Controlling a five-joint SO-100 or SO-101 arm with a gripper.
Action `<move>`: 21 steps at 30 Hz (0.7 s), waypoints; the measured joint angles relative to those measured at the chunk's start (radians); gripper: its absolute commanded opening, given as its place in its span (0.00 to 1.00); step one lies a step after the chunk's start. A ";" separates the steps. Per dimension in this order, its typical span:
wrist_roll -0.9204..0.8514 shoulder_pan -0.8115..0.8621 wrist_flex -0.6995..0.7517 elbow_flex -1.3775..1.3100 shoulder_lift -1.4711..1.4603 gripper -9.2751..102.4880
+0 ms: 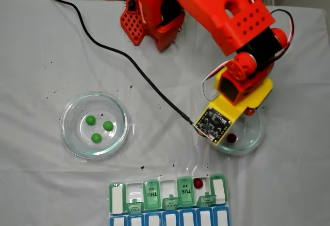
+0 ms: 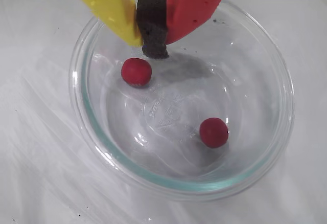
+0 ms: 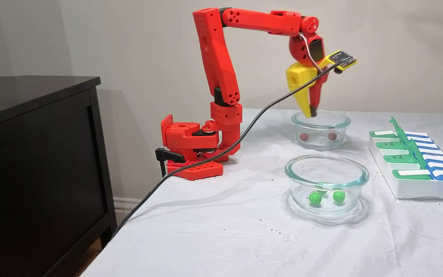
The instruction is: Sort medicines into box.
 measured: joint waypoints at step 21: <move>0.103 -0.017 0.081 -0.097 -0.227 0.22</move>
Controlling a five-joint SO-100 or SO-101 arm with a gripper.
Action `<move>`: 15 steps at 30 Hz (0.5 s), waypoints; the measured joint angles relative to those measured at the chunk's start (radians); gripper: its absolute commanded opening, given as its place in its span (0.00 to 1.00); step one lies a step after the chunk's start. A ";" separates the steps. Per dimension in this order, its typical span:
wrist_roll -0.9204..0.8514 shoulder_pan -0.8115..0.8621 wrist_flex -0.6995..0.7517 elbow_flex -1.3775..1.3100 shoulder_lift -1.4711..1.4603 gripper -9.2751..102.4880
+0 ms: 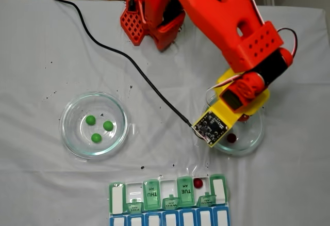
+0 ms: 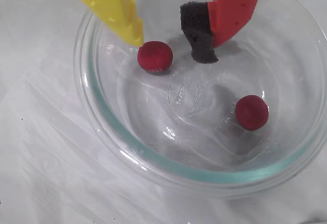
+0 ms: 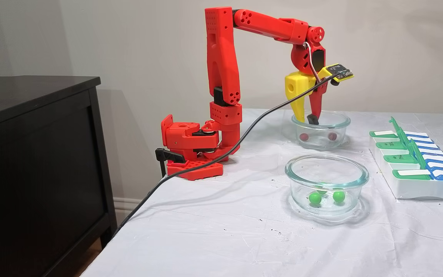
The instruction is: Sort medicines into box.
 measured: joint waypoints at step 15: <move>0.020 -0.060 0.104 -0.097 -0.109 0.23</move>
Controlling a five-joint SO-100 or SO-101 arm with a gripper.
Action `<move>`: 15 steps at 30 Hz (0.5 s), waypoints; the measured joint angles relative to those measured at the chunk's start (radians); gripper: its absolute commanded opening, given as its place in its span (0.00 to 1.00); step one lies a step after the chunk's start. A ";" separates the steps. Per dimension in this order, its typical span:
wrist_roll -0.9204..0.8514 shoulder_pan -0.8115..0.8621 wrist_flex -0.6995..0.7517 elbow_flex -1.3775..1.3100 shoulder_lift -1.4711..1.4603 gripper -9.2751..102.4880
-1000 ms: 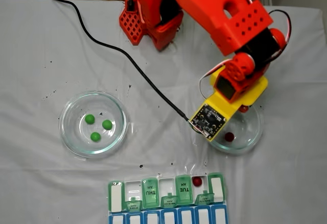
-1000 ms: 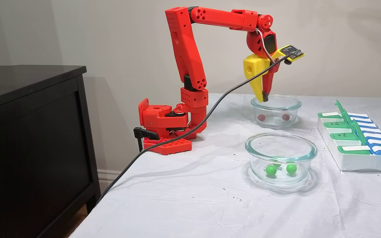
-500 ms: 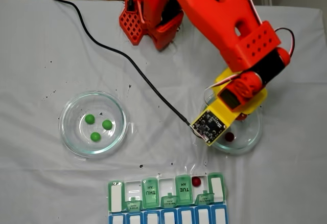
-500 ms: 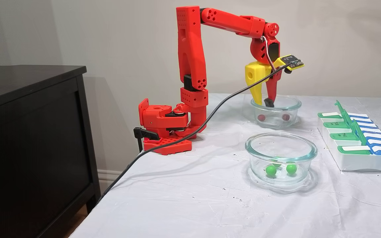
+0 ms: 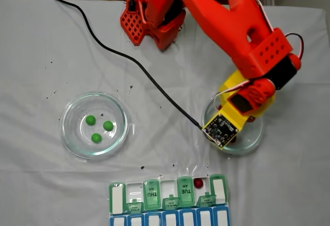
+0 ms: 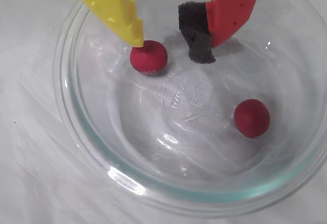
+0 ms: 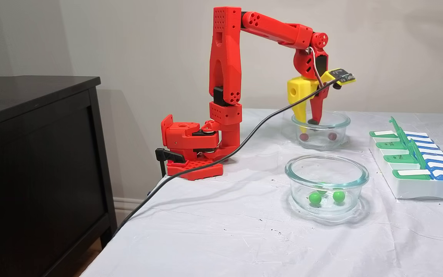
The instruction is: Sort medicines into box.
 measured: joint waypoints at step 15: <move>0.005 0.000 0.172 -0.213 -0.201 0.26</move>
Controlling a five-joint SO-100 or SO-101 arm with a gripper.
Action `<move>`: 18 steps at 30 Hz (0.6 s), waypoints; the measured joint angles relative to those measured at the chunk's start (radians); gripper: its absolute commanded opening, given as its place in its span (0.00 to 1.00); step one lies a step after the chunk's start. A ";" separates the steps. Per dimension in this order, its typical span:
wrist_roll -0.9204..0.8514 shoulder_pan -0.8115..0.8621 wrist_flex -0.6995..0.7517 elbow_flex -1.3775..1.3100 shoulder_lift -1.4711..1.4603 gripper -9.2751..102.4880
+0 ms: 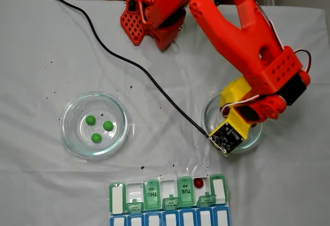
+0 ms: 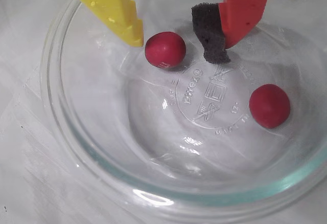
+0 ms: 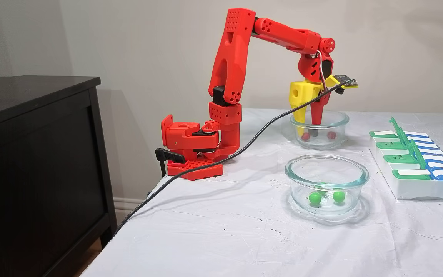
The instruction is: Sort medicines into box.
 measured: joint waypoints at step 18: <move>0.000 0.006 0.009 -0.005 -0.021 0.23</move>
